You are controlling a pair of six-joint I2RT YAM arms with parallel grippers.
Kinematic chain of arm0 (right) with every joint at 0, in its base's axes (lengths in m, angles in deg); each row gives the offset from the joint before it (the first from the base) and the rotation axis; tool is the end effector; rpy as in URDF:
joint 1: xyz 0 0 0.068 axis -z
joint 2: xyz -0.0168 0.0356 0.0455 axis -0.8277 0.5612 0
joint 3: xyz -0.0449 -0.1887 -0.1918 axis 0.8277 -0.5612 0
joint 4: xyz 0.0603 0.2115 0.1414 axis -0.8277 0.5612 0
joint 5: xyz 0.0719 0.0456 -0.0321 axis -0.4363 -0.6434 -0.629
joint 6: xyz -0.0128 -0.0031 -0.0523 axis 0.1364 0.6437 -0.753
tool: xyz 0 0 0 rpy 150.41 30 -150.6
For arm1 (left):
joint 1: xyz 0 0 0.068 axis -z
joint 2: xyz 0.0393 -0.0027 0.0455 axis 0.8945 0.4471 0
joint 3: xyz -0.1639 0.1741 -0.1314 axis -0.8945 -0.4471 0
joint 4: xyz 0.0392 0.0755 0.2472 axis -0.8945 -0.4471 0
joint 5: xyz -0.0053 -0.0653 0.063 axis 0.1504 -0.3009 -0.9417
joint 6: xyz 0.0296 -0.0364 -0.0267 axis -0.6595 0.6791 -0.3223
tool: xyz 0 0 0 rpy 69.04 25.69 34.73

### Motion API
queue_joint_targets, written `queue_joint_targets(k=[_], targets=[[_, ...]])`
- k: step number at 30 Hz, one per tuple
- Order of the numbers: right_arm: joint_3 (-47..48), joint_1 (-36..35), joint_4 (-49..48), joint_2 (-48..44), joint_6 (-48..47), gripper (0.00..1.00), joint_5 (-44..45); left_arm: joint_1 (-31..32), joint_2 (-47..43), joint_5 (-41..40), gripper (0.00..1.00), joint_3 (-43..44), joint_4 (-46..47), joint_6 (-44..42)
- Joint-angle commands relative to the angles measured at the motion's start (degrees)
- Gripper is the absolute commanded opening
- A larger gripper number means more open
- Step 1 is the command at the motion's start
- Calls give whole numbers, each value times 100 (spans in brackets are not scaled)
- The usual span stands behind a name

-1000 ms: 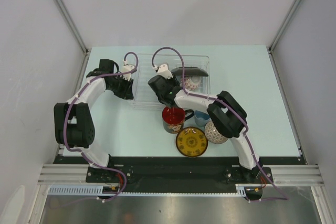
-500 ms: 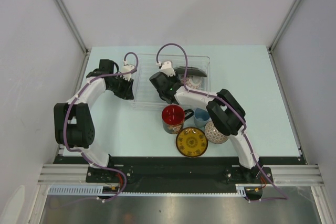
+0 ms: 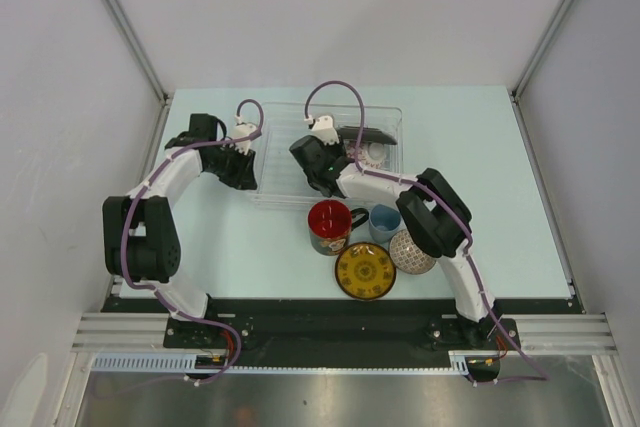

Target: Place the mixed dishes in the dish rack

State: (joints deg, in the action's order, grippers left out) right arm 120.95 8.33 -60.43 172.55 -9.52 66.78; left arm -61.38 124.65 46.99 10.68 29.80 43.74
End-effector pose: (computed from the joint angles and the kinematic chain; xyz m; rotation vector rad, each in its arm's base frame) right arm 0.3494 0.3399 0.1870 -0.1574 2.0078 -0.3864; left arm 0.3324 -0.0299 0.2273 0.7457 2.4445 -0.5644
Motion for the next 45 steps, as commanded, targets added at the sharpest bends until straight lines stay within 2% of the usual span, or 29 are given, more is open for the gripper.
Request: queue_joint_targets(k=[1,24,38,45], targets=[[-291,578,68,-404,55,37,437,101,-85,578,22,-259,-467,-829],[-529,1114,130,-914,-156,36,596,4,3,498,21,-347,-362,-838],[-669,1141,314,-1108,-42,36,596,4,20,516,21,-330,-362,-838],[-670,851,894,-1617,230,36,499,13,73,560,21,-295,-344,-759]])
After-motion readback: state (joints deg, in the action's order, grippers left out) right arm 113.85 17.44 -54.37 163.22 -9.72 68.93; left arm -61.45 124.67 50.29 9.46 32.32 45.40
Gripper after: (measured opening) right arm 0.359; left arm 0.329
